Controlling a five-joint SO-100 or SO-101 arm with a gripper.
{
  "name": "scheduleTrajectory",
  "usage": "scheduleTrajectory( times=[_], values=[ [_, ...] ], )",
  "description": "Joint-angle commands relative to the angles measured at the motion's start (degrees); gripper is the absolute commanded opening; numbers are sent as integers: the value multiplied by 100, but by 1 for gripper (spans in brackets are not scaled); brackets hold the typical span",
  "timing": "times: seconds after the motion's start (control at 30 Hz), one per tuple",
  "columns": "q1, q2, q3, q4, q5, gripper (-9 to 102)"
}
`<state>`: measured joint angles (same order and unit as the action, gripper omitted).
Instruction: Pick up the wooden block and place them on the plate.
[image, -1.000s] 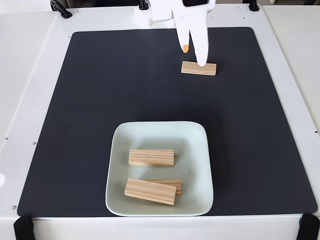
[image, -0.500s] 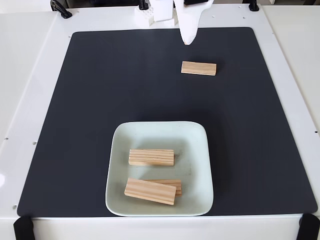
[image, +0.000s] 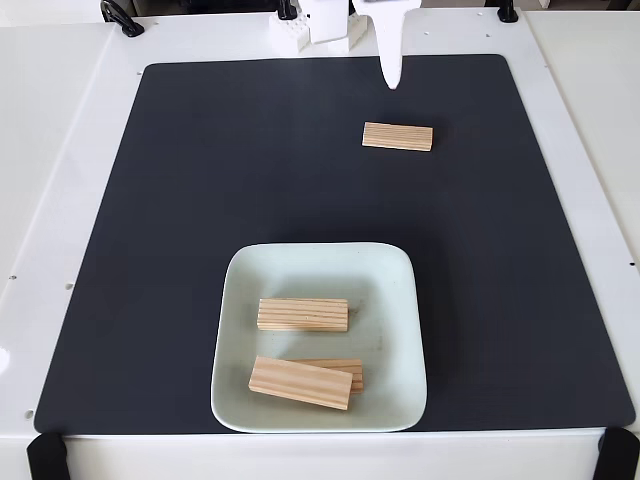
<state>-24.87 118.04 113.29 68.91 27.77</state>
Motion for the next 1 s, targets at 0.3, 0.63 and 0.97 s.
scheduleTrajectory(
  times=[0.3, 0.63, 0.97],
  values=[
    [-264, 580, 1521, -694, 167, 0],
    [-422, -932, 879, -624, 431, 0],
    [-571, -1380, 272, -615, 729, 0]
  ],
)
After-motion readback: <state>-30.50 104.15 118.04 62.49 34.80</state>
